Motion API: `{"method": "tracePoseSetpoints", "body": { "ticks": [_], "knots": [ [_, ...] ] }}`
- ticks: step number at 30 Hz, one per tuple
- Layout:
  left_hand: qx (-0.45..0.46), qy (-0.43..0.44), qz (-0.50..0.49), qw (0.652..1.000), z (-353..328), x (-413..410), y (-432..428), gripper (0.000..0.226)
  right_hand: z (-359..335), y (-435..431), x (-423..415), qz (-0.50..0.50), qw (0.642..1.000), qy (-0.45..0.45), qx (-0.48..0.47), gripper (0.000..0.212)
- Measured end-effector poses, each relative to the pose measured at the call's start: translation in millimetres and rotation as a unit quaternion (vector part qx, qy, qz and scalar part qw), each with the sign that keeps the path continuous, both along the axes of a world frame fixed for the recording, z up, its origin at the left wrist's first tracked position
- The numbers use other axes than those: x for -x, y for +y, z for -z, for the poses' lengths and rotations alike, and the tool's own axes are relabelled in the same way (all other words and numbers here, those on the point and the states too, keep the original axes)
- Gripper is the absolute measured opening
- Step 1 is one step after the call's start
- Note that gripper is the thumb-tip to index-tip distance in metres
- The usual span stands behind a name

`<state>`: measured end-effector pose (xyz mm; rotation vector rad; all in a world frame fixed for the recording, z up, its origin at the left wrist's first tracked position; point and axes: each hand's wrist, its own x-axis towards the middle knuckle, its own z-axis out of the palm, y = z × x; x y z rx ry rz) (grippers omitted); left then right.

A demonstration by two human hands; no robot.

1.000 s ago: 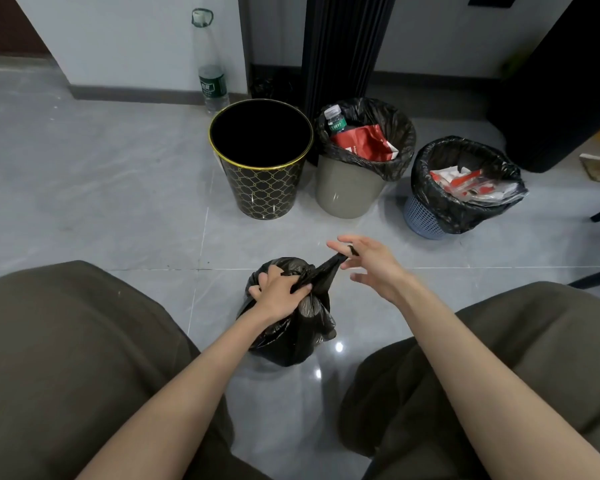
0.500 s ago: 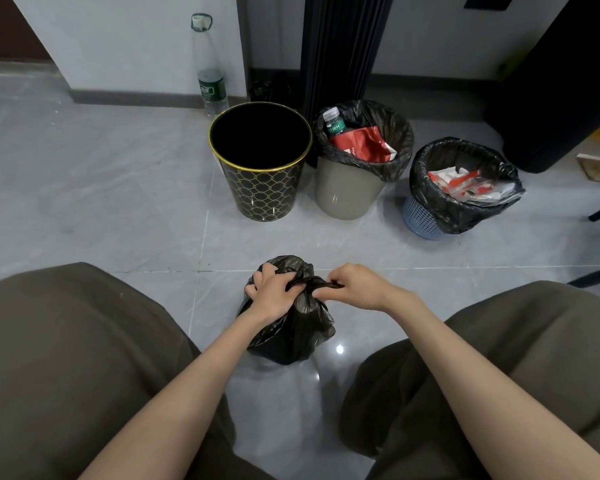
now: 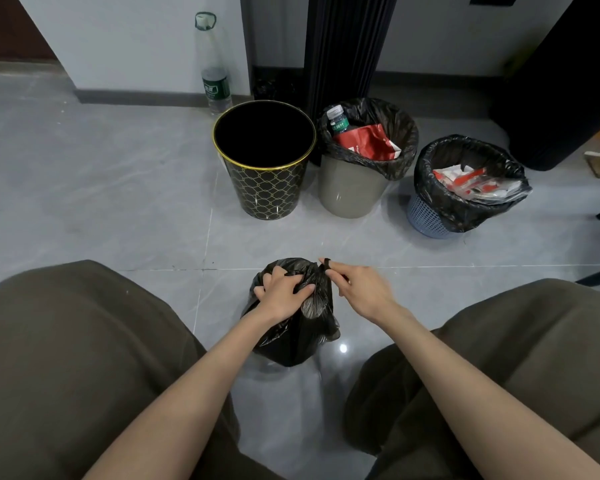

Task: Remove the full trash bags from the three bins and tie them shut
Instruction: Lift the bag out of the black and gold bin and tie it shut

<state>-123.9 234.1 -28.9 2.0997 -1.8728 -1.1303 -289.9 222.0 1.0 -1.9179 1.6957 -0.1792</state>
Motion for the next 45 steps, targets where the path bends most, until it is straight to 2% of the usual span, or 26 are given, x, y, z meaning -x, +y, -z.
{"method": "tracePoseSetpoints", "body": {
  "ticks": [2,4,8,10,13,15,17,22,25,29,31,33,35,37,39,42,45],
  "knots": [
    [-0.002,0.001,0.008,1.000,0.6,-0.2,0.2,0.029,0.1,-0.6,3.3,-0.069,0.987,0.130,0.069,0.032],
    [0.000,0.002,0.006,1.000,0.6,-0.2,1.1,0.029,-0.2,-1.6,5.7,-0.132,0.968,0.197,0.080,0.027],
    [0.010,0.002,-0.007,1.000,-0.4,-3.3,1.0,0.027,1.9,-1.3,9.9,-0.182,0.966,0.185,0.011,0.025],
    [0.011,-0.005,-0.012,1.000,0.3,-5.2,0.4,0.026,-0.1,-3.1,8.3,-0.162,0.979,0.126,-0.006,0.025],
    [0.001,-0.011,-0.015,1.000,0.9,-6.1,-1.5,0.025,-9.9,-8.2,4.2,-0.053,0.996,-0.059,-0.038,0.035],
    [-0.023,0.008,-0.026,0.999,-1.6,-5.6,-2.1,0.032,-15.5,-8.7,0.6,0.012,0.986,-0.143,-0.087,0.036],
    [-0.054,0.043,-0.044,0.997,-6.1,-4.7,-0.7,0.041,-17.4,-7.1,-2.1,0.053,0.972,-0.189,-0.129,0.035],
    [-0.031,0.031,-0.018,0.999,-5.9,-5.5,4.4,0.038,-22.2,-10.5,-4.9,0.133,0.917,-0.339,-0.165,0.038],
    [-0.007,0.033,-0.036,0.999,-5.6,-4.3,3.6,0.031,-16.6,-14.0,-5.7,0.188,0.856,-0.439,-0.199,0.031],
    [-0.012,0.037,-0.041,0.998,-3.1,-2.8,3.1,0.033,-5.6,-11.2,-11.4,0.229,0.782,-0.531,-0.231,0.034],
    [-0.017,0.034,-0.038,0.999,-2.6,-2.6,3.2,0.035,-2.4,-9.9,-14.2,0.245,0.749,-0.571,-0.232,0.024],
    [-0.025,0.030,-0.029,0.999,-1.2,-3.7,1.7,0.038,1.2,-9.7,-15.2,0.242,0.738,-0.586,-0.231,0.015],
    [-0.045,0.086,-0.049,0.994,-3.1,-6.2,0.1,0.041,5.2,-10.4,-16.2,0.238,0.749,-0.576,-0.226,0.025],
    [-0.056,0.241,-0.133,0.960,-8.6,-9.7,-2.9,0.031,7.4,-10.6,-17.7,0.239,0.770,-0.553,-0.210,0.031],
    [-0.065,0.374,-0.253,0.890,-17.8,-14.2,-7.0,0.026,8.8,-9.5,-19.9,0.229,0.809,-0.511,-0.181,0.026],
    [-0.080,0.472,-0.371,0.796,-27.3,-21.1,-11.6,0.029,6.1,-6.5,-27.0,0.195,0.852,-0.461,-0.152,0.024],
    [-0.095,0.532,-0.411,0.734,-20.4,-24.1,-12.8,0.031,3.8,-3.1,-36.7,0.171,0.856,-0.465,-0.150,0.022]
  ]
}}
